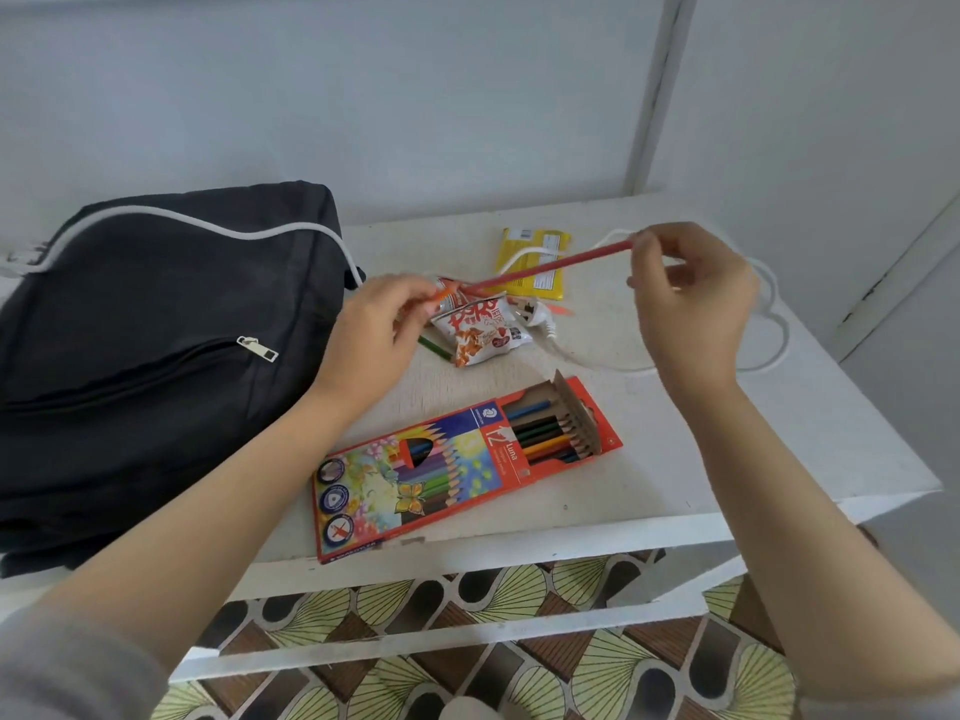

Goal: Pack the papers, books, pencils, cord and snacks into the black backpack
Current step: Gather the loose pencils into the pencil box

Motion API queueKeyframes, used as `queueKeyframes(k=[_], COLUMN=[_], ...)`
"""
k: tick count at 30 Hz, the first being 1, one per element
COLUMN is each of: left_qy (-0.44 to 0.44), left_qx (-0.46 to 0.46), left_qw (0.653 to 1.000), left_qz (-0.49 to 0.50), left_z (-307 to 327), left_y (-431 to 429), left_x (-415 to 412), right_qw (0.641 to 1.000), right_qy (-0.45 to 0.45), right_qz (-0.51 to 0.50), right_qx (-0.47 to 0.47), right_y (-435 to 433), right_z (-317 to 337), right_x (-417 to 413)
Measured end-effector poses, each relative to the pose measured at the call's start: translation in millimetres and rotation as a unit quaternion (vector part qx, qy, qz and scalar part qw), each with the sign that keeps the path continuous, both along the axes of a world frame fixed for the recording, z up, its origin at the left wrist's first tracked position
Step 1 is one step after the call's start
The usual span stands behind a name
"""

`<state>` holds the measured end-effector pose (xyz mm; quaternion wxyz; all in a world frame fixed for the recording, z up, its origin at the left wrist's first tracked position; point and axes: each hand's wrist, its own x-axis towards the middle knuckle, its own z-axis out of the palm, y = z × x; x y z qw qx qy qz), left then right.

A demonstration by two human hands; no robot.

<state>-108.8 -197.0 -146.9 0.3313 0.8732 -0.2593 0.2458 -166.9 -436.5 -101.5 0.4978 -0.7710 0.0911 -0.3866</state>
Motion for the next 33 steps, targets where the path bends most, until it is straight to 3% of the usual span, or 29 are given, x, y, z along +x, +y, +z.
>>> queueKeyframes(k=[5, 9, 14, 23, 28, 33], left_qy=[0.043, 0.110, 0.138, 0.094, 0.109, 0.127], left_qx=[-0.301, -0.357, -0.341, -0.207, -0.128, -0.089], left_qw=[0.953, 0.927, 0.928, 0.970, 0.982, 0.984], left_qz=[-0.008, -0.036, -0.068, -0.080, -0.085, -0.091], left_z=[26.3, 36.8, 29.0, 15.7, 16.9, 13.4], left_y=[-32.6, -57.0, -73.1, -86.3, -91.9, -99.1], left_x=[-10.7, -20.6, -25.0, -24.5, -20.7, -20.0], right_qw=[0.998, 0.999, 0.998, 0.983, 0.927, 0.926], right_qy=[-0.006, 0.028, 0.047, 0.126, 0.280, 0.273], right_qz=[-0.008, -0.021, -0.024, -0.013, 0.052, 0.031], right_qx=[0.055, 0.027, -0.034, -0.131, -0.243, -0.259], right_y=[-10.1, -15.7, -17.9, -13.2, -6.6, -11.0], right_z=[0.8, -10.3, -22.4, -35.3, -44.2, -54.6], right_x=[-21.3, -28.0, -37.4, -43.3, -50.1, -51.2])
